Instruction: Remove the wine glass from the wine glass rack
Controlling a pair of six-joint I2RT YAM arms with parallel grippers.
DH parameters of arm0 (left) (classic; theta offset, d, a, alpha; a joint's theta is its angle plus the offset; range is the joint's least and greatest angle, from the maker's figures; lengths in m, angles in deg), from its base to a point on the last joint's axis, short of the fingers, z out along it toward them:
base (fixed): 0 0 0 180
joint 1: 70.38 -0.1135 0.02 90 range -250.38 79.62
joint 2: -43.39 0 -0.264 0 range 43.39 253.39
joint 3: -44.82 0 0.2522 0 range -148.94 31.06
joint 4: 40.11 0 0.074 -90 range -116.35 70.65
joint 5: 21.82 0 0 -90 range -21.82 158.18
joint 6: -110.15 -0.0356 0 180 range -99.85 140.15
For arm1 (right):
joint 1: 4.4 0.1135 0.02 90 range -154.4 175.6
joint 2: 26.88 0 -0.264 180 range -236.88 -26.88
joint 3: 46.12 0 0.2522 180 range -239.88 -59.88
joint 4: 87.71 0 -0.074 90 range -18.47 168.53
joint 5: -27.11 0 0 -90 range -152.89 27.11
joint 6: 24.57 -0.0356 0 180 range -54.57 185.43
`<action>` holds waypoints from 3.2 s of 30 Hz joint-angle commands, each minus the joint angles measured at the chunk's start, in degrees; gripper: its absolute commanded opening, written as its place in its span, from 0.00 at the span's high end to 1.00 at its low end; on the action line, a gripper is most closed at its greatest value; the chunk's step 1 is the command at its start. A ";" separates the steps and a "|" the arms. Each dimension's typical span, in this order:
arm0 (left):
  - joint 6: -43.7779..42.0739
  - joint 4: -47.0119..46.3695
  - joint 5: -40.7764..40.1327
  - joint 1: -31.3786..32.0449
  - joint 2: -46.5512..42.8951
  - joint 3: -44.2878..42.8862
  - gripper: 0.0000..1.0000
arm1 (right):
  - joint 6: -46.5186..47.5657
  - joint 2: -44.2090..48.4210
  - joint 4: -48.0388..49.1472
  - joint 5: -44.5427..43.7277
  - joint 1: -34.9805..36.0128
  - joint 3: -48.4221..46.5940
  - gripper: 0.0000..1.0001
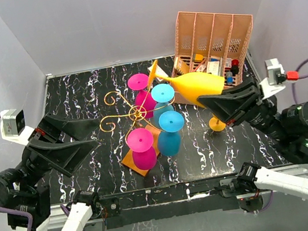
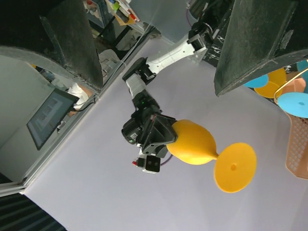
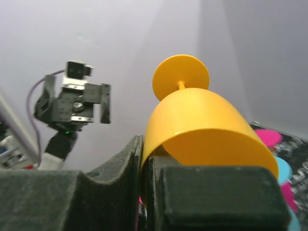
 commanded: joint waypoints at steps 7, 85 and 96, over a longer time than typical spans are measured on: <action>-7.29 4.41 -1.32 -0.18 -0.20 -0.22 0.03 | -14.43 6.25 -50.77 -42.73 0.35 -9.02 0.92; -17.57 32.50 -11.28 -0.22 -3.40 -6.92 0.03 | 4.20 -28.44 -55.04 -10.06 -25.35 3.97 0.56; -16.33 38.49 -15.42 -0.21 -0.97 -7.89 0.03 | 5.08 -22.39 -53.94 -8.34 -25.34 4.80 0.20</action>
